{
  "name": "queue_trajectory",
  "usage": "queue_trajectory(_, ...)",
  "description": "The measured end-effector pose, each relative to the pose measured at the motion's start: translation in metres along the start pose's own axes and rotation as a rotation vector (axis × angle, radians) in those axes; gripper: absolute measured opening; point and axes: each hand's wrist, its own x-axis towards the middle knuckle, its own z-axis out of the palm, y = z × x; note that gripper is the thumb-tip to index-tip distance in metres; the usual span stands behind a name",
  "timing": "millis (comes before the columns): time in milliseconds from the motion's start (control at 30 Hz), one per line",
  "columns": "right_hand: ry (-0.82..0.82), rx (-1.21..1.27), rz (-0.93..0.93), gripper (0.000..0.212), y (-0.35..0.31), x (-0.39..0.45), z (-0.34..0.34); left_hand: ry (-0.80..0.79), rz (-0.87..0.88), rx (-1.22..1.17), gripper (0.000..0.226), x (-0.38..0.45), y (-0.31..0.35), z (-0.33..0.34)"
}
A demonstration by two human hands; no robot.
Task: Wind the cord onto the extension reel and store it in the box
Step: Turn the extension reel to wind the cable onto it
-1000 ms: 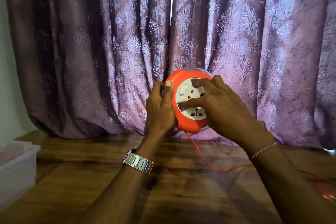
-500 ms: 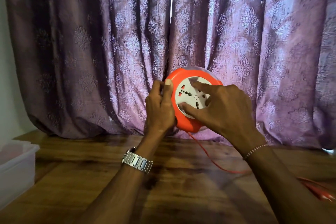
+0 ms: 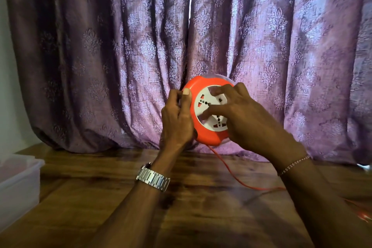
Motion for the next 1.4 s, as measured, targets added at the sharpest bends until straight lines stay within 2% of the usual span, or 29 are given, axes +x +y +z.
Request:
queue_trajectory(233,0.041,-0.036,0.069,0.051,-0.003,0.000,0.000,-0.019,-0.014,0.000,0.034,0.000,-0.001,-0.001)
queue_trajectory(400,0.086,-0.045,0.143,0.058,0.000,-0.003,0.005,0.002,0.005,0.026,0.034,-0.001,-0.001,-0.001)
queue_trajectory(600,0.331,0.124,0.382,0.070,-0.007,0.002,0.016,-0.007,0.023,0.004,0.033,-0.001,0.001,0.001)
queue_trajectory(733,0.379,0.162,0.460,0.072,-0.007,0.005,0.020,-0.009,0.041,0.024,0.035,-0.002,0.002,0.002)
queue_trajectory(833,0.356,0.067,0.416,0.060,-0.008,0.002,0.013,-0.001,0.040,0.032,0.035,-0.002,0.001,0.001)
queue_trajectory(967,0.185,0.126,0.172,0.024,-0.002,0.000,0.000,-0.011,0.020,0.023,0.031,-0.001,-0.001,0.001)
queue_trajectory(1067,0.000,0.076,0.137,0.045,0.003,-0.003,-0.006,0.002,0.013,0.023,0.033,-0.002,0.000,0.000)
queue_trajectory(1133,-0.057,-0.006,0.120,0.054,0.002,-0.004,-0.008,0.004,0.010,0.036,0.033,-0.002,0.000,0.000)
queue_trajectory(1267,-0.077,-0.089,0.119,0.056,-0.002,-0.003,-0.008,0.001,0.000,0.036,0.033,-0.003,0.001,0.000)
queue_trajectory(1400,-0.037,-0.065,0.127,0.055,-0.002,-0.002,-0.005,-0.016,0.017,0.049,0.033,-0.003,0.001,0.000)
